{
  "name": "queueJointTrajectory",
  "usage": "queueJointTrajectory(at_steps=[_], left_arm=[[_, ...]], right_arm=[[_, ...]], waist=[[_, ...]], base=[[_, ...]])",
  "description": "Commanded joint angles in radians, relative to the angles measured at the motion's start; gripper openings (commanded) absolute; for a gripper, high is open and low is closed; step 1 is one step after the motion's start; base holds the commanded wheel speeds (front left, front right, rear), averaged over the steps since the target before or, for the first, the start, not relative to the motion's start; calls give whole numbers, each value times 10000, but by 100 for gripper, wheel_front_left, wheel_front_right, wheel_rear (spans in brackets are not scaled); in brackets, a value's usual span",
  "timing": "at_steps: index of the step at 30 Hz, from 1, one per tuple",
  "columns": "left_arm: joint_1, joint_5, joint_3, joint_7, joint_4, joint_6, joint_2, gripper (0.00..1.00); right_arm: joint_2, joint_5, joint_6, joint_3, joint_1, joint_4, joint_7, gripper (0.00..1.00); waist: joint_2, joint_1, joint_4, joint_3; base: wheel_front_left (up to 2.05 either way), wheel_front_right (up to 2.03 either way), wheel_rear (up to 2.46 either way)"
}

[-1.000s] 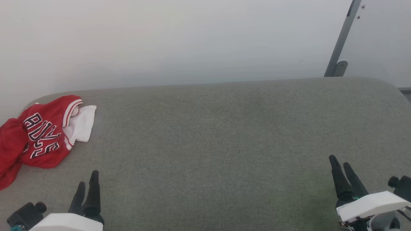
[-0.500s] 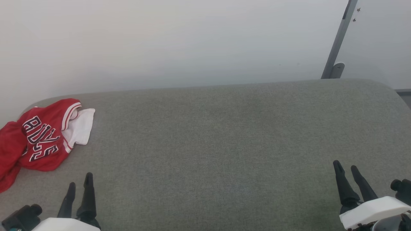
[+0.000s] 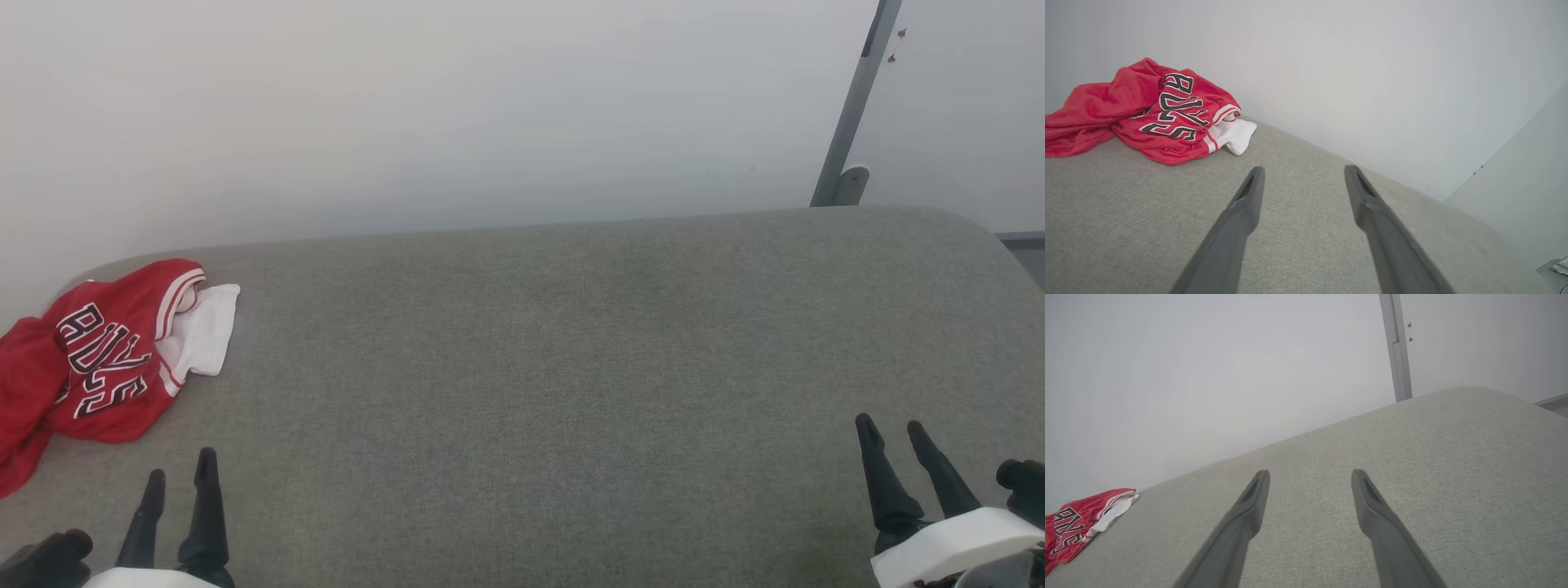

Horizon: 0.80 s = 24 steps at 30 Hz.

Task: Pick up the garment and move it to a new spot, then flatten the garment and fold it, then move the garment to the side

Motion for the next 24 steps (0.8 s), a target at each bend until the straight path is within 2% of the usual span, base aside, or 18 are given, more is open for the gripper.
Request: queueJointTrajectory(at_steps=[1,24], left_arm=[[20,244,69,-108,-49,-88,48,100],[250,1929,386,-594,233,-419,104,100]], right_arm=[[-76,-184,0,35,-4,-105,-133,100],[-387,-1957,0,173,176,-440,-622,100]], waist=[[-1,0,-3,-6],[-1,0,-58,-261]], base=[[0,0,0],[0,0,0]])
